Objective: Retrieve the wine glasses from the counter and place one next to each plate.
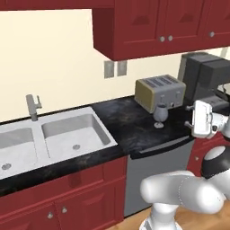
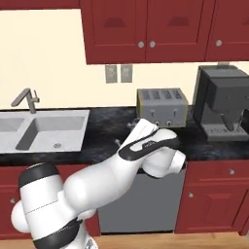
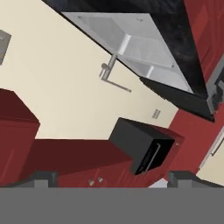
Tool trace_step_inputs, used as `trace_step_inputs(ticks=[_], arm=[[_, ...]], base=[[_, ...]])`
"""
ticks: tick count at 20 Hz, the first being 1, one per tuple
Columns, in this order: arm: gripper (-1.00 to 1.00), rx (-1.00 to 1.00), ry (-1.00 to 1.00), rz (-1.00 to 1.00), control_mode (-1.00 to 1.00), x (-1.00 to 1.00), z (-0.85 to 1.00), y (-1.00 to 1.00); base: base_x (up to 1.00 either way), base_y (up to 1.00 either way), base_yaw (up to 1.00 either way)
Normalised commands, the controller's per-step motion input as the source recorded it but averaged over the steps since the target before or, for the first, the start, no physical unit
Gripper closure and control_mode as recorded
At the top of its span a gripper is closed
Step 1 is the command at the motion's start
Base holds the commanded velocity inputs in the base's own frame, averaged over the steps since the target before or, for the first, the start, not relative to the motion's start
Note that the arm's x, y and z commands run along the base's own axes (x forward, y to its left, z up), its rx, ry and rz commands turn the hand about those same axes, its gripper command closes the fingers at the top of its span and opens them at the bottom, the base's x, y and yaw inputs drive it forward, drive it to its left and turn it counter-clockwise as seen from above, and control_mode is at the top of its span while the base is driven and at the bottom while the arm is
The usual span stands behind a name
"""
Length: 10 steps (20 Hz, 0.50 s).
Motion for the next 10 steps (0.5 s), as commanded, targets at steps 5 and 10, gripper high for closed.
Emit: trace_step_inputs(ticks=[5, 10], arm=[[-1.00, 0.00, 0.00, 0.00, 1.00, 0.00, 0.00, 0.00], [-1.00, 0.00, 0.00, 0.00, 1.00, 0.00, 0.00, 0.00]], base=[[0.50, -0.69, 0.19], [0.78, -0.27, 0.24]])
